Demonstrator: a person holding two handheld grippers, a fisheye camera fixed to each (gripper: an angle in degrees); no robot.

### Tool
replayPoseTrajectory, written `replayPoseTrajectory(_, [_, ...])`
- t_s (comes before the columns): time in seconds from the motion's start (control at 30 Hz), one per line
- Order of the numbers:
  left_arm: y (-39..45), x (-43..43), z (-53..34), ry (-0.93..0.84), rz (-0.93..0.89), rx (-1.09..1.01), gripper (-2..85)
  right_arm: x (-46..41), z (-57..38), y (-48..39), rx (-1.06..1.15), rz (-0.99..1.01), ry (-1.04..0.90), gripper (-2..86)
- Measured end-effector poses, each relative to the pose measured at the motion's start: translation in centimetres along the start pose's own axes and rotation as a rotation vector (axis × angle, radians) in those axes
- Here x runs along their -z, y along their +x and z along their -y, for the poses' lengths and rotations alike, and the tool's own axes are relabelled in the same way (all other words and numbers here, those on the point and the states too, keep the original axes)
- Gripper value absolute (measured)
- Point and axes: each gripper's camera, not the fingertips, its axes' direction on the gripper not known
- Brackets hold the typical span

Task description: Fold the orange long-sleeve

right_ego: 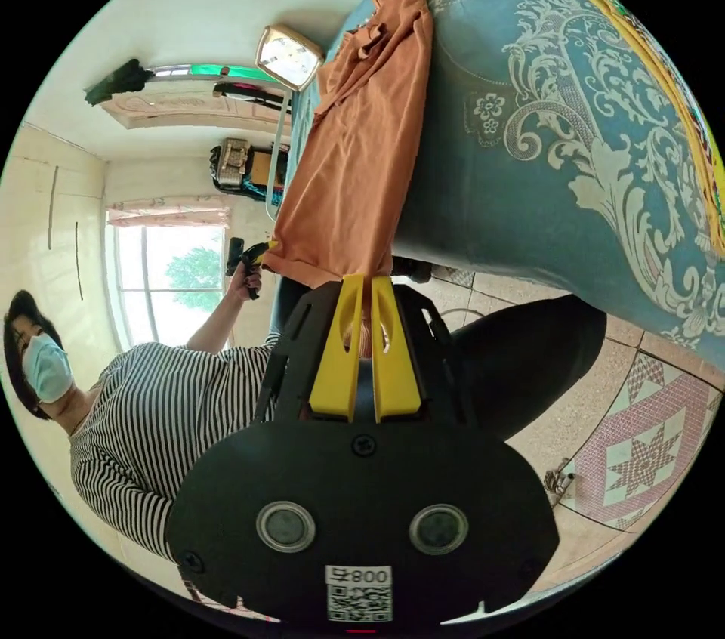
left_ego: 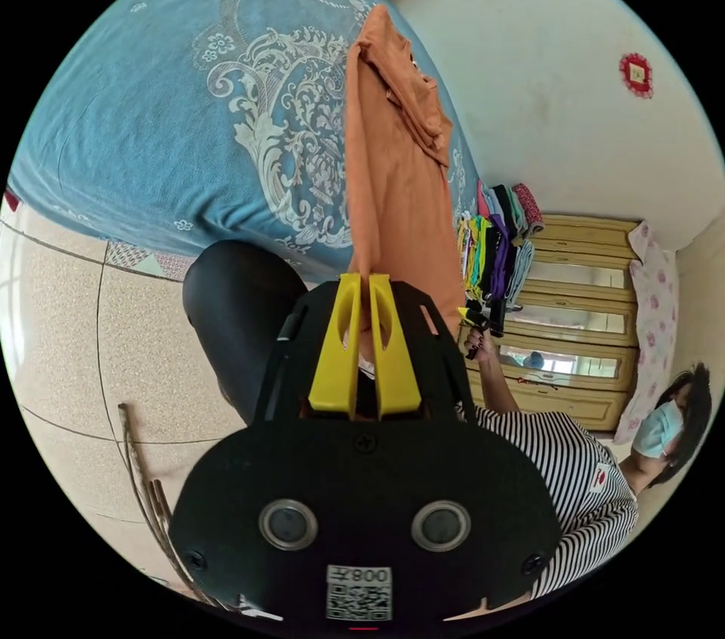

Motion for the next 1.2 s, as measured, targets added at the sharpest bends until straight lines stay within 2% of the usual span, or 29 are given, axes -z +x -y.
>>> replayPoseTrajectory(0.33, [1.5, 4.2, -4.6, 0.057, -0.101, -0.136, 1.8, 3.6, -1.8, -8.4, 0.157, -0.065, -0.001, 0.9])
replayPoseTrajectory(0.77, [-1.3, 8.5, -13.3, 0.087, -0.24, -0.129, 1.7, 6.0, -9.6, -10.3, 0.177, 0.032, -0.005, 0.9])
replayPoseTrajectory(1.0, [-3.2, 7.8, -12.8, 0.088, -0.308, -0.065, 1.7, 5.3, -9.1, -7.5, 0.112, 0.095, 0.034, 0.9])
replayPoseTrajectory(1.2, [-2.4, 8.3, -9.1, 0.078, -0.281, -0.09, 1.7, 6.0, -5.9, -6.2, 0.116, 0.113, 0.047, 0.9])
